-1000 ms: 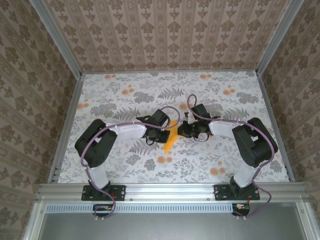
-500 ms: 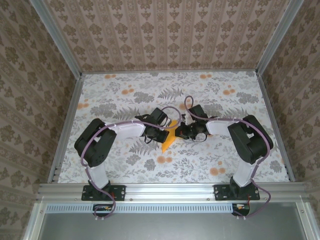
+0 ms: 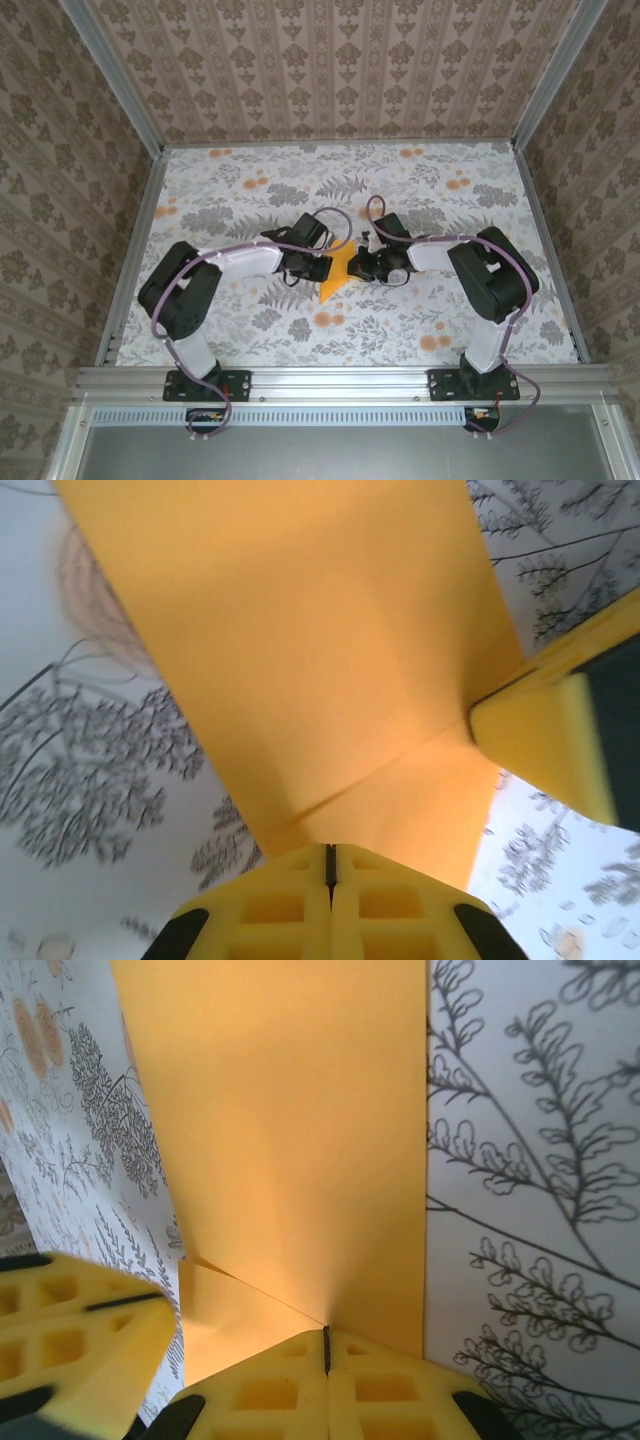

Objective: Fold a paper plane with a square sheet of paper (pick it up from the middle)
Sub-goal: Third fold the triangle at the center of the table.

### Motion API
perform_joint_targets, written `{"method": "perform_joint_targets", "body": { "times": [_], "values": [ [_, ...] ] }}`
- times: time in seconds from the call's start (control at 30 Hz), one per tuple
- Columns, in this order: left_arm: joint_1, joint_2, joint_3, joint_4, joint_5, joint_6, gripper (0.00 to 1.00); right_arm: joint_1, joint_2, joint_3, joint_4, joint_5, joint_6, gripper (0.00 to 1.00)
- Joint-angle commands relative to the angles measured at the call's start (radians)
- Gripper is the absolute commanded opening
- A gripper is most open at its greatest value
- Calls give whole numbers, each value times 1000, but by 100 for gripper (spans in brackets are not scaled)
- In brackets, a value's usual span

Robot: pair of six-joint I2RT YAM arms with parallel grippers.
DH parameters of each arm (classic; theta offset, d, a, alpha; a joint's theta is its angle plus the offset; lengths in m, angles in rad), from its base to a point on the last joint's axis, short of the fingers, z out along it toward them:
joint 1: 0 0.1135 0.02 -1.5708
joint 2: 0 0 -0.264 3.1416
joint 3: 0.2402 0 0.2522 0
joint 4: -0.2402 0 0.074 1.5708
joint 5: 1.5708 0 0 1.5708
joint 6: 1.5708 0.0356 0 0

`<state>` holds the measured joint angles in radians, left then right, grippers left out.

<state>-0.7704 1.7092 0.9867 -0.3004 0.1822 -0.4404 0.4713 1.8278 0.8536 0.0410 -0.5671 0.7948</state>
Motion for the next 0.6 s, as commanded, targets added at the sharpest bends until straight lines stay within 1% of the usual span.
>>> {"method": "perform_joint_targets", "body": {
  "times": [0.0, 0.1, 0.2, 0.27, 0.37, 0.57],
  "values": [
    [-13, -115, -81, 74, -15, -230, 7, 39, -16, -59, -4, 108, 138, 6],
    [-58, -187, -171, 176, -46, -382, 9, 80, -56, -92, 11, 189, 244, 6],
    [-110, -226, -230, 238, -104, -485, 9, 121, -71, -97, 15, 246, 325, 6],
    [-124, -226, -272, 306, -110, -544, 7, 139, -67, -98, 26, 266, 368, 6],
    [-130, -209, -316, 357, -135, -611, 1, 148, -61, -105, 40, 285, 413, 5],
    [-130, -201, -362, 384, -161, -647, 0, 148, -59, -118, 44, 294, 426, 5]
  ]
}}
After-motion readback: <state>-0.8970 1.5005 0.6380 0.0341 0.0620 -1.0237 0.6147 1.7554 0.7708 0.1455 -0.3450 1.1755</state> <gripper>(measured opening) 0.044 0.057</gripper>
